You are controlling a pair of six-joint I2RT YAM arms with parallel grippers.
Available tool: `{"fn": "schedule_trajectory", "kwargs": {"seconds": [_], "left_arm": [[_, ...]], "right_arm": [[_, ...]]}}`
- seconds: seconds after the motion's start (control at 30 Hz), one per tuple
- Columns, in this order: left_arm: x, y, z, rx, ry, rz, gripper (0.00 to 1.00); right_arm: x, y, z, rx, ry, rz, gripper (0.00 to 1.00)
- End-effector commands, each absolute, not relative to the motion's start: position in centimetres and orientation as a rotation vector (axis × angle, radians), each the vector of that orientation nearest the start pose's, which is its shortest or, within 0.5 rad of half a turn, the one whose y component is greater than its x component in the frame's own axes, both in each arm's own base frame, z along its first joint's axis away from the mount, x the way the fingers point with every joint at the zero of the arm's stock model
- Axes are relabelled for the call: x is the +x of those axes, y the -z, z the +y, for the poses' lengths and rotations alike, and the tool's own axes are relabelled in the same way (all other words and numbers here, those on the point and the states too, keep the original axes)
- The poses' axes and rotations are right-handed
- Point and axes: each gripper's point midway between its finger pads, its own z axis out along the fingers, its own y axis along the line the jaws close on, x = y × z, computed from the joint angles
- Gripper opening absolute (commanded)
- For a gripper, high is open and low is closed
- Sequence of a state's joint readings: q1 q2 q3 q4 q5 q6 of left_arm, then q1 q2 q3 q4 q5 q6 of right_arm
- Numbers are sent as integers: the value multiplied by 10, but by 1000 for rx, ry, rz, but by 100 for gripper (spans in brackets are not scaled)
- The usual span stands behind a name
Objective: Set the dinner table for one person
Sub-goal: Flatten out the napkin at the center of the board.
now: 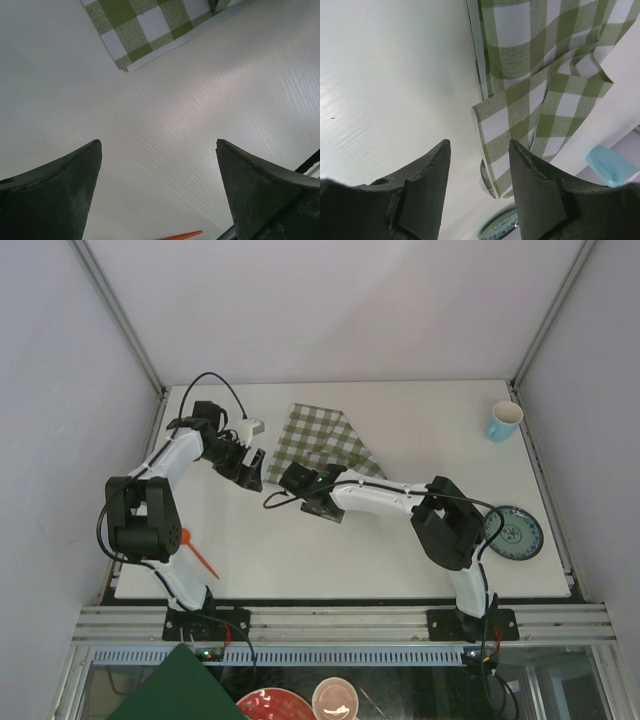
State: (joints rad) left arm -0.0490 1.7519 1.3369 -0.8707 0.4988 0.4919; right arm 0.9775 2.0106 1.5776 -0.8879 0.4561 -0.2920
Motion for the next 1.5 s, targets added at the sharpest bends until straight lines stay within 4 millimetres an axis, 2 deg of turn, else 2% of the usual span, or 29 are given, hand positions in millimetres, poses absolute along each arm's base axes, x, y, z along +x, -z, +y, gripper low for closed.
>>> {"fn": "schedule_trajectory", "kwargs": {"seconds": [0.0,0.2,0.23,0.3,0.33,0.4,0.47,0.53,0.67,0.8,0.93,1.1,1.33,1.47], "left_arm": [[347,-100,-73,805,499,2530,100],[356,-101,-46,721,472,2530,100],[357,-102,-41,713,475,2528,100],[359,-103,-27,697,442,2525,100],[359,-103,-20,695,420,2523,100],[360,-105,-4,690,366,2522,100],[360,-110,9,679,326,2513,100],[361,-116,18,650,314,2502,100],[360,-121,24,628,314,2489,100],[358,-117,21,623,330,2487,100],[358,-112,22,613,328,2486,100],[358,-109,20,613,344,2486,100],[359,-108,19,593,349,2478,100],[359,-108,11,598,404,2456,100]], "right_arm": [[311,-69,273,-1490,573,2188,51],[325,-56,266,-1476,646,2151,50],[328,-57,265,-1468,658,2146,46],[332,-59,263,-1455,685,2131,30],[333,-61,263,-1455,704,2119,19],[333,-70,263,-1450,719,2102,8],[336,-84,264,-1424,703,2099,2],[339,-99,264,-1394,703,2094,0],[351,-127,253,-1314,747,2076,0],[367,-155,228,-1180,802,2088,0],[379,-177,192,-1043,865,2119,0],[384,-182,135,-907,915,2199,0],[370,-179,70,-752,950,2303,0],[367,-186,53,-656,871,2305,0]]}}
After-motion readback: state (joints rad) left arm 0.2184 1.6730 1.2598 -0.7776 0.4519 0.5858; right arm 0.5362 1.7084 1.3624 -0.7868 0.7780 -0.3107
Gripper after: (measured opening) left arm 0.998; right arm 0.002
